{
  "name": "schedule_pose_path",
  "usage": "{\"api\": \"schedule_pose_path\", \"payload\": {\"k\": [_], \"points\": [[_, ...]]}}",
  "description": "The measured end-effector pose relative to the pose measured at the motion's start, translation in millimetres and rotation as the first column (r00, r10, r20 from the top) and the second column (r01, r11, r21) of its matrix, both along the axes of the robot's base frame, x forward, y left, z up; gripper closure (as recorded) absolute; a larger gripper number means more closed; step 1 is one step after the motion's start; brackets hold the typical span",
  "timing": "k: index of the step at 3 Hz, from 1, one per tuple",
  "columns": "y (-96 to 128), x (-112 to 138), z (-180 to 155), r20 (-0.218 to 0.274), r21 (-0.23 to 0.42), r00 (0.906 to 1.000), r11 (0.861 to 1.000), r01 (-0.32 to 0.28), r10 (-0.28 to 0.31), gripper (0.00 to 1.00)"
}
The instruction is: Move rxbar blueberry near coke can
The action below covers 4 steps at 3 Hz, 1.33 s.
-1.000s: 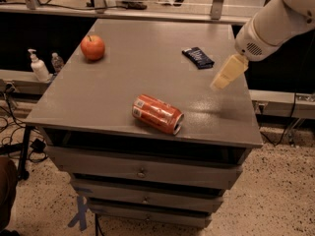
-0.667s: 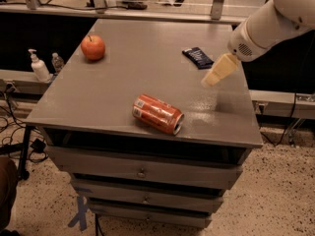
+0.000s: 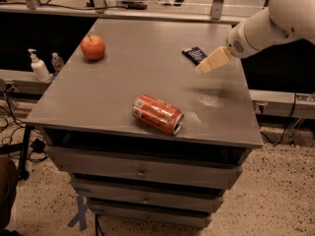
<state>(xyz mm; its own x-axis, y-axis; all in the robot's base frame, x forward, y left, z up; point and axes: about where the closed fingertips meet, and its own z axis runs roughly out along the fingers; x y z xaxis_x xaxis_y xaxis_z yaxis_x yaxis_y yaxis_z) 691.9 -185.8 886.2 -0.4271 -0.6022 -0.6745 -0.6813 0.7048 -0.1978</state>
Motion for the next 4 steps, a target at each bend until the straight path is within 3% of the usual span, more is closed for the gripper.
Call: {"api": "schedule_pose_path", "payload": {"k": [1, 3, 4], "points": [[2.0, 24.1, -8.7, 0.016, 0.073, 0.998, 0.995, 0.06, -0.062, 0.0], [12.5, 58.6, -40.6, 0.007, 0.109, 0.9941, 0.988, 0.107, -0.108, 0.0], [19.6, 69.0, -51.5, 0.01, 0.104, 0.9937, 0.988, 0.11, -0.112, 0.18]]}}
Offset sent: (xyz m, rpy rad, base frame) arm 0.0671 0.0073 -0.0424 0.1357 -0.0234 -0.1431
